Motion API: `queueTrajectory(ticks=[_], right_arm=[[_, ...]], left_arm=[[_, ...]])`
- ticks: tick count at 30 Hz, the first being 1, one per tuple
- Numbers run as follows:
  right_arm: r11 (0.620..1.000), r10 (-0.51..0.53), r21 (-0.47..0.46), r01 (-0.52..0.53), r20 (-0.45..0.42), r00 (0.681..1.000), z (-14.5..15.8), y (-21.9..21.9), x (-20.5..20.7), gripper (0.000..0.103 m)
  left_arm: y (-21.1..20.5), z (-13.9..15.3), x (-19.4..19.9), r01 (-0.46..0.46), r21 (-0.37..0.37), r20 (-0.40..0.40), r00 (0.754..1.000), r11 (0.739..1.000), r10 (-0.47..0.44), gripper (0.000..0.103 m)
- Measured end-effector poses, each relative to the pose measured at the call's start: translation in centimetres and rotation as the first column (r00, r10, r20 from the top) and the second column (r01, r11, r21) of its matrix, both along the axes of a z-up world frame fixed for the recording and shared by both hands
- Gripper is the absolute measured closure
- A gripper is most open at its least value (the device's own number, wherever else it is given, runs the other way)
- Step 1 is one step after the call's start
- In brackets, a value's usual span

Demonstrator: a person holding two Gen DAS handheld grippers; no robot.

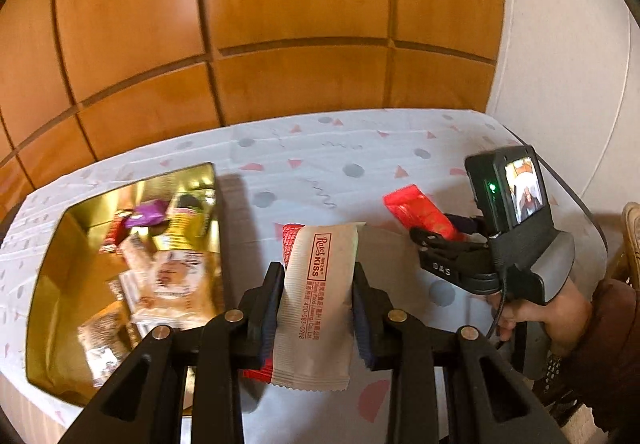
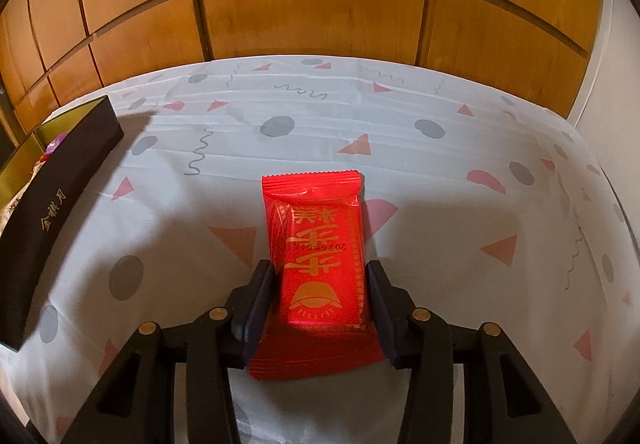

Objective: Organize snacks
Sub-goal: 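Carry the white packet into the tin and release it with the left gripper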

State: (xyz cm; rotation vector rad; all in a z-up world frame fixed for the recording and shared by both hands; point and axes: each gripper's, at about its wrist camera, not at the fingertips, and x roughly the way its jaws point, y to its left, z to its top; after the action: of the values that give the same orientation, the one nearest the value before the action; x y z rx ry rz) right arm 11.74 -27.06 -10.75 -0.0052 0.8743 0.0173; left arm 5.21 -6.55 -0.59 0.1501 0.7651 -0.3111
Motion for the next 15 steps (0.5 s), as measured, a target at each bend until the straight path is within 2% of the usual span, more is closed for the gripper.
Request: queueTrajectory(ticks=[7,15], right_arm=[[1.0,0.0,-0.023,0.0,0.004,1.0,-0.1,0.3,-0.1,0.056],[0.999,0.0,-0.053,0.0,0.004,1.0,-0.2,0.7,-0.1,0.056]], left_arm=[[3.0,0.6,-0.8,-0.067,-0.018,0.015,0.998,0.998,0.067,0.071],[6.1,0.1,-1.0,-0.125,-0.041,-0.004,0.992,0.991,0.125,0.071]])
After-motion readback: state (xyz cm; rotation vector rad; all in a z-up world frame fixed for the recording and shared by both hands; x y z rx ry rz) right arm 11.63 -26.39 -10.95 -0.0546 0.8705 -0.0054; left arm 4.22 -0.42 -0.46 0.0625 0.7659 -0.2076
